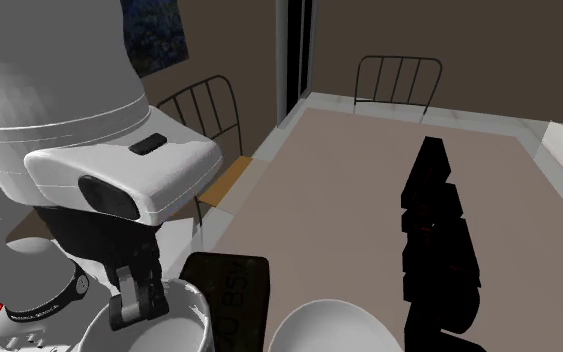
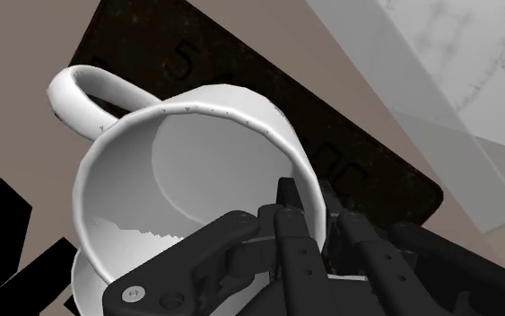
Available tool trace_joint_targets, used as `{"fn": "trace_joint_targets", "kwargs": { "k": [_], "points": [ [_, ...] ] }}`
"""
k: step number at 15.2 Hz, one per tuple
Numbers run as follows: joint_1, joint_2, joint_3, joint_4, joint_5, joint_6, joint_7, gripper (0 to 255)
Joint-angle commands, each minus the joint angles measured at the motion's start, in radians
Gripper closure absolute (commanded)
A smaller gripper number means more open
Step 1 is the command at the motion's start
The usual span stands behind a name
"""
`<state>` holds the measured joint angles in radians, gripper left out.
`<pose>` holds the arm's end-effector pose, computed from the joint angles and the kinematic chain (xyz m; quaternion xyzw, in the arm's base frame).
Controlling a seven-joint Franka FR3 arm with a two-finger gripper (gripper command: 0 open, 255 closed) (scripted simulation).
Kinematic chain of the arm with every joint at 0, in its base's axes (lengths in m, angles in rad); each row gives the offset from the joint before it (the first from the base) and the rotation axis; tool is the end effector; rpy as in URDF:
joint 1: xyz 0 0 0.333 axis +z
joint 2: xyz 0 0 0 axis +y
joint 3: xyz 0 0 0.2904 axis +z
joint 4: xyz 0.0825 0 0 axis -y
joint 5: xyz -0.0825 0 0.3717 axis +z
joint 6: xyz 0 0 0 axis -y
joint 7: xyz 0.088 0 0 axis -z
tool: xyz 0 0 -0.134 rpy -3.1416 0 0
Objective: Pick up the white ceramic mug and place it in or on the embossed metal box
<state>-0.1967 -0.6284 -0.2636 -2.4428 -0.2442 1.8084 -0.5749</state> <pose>0.3175 -0.1900 0.4637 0.9928 0.1121 -0.0275 0.0323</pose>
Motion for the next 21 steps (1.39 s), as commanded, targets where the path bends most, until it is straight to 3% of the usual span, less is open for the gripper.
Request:
{"fn": "trace_joint_targets", "kwargs": {
  "k": [1, 12, 20, 21],
  "points": [
    [-0.003, -0.003, -0.004, -0.027, -0.005, 0.025, 0.001, 255],
    [-0.009, 0.030, -0.029, -0.152, -0.027, 0.182, 0.015, 255],
    [-0.010, 0.033, -0.030, -0.157, -0.028, 0.190, 0.016, 255],
    [-0.010, 0.033, -0.030, -0.157, -0.028, 0.190, 0.016, 0]
  ]
}}
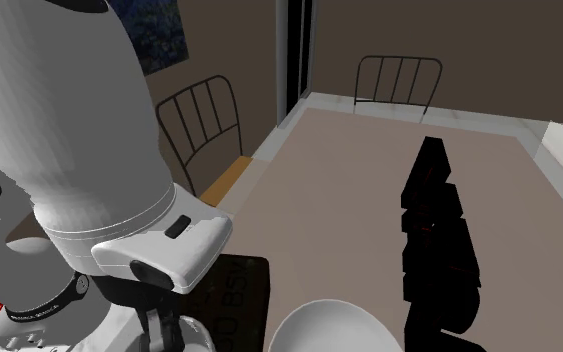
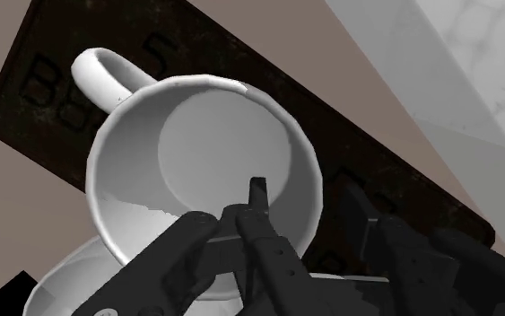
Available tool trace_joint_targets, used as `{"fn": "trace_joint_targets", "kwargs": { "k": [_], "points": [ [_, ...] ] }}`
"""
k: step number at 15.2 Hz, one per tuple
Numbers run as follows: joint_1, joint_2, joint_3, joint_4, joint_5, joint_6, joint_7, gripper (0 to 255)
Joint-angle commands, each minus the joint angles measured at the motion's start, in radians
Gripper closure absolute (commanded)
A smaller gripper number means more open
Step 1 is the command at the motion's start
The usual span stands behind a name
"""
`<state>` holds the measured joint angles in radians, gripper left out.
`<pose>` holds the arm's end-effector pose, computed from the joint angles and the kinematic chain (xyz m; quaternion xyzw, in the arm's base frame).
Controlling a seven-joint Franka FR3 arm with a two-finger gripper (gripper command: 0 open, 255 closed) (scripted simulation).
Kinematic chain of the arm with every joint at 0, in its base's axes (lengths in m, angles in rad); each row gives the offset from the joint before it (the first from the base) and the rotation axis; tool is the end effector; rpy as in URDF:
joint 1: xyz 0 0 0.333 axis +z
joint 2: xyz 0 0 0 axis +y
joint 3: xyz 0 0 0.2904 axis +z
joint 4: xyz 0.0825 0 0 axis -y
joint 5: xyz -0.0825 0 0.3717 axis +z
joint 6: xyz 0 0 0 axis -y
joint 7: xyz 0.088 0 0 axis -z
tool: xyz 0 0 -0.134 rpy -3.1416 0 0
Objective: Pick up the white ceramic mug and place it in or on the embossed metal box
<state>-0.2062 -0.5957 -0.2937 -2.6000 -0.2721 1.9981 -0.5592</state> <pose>0.3158 -0.1903 0.3947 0.9928 0.1123 -0.0274 0.0323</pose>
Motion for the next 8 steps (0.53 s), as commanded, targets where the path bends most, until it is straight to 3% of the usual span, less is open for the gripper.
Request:
{"fn": "trace_joint_targets", "kwargs": {
  "k": [1, 5, 8],
  "points": [
    [0.000, 0.000, 0.000, 0.000, 0.000, 0.000, 0.000, 0],
    [0.000, 0.000, 0.000, 0.000, 0.000, 0.000, 0.000, 0],
    [0.008, -0.026, 0.022, 0.083, 0.019, -0.109, -0.003, 0]
  ]
}}
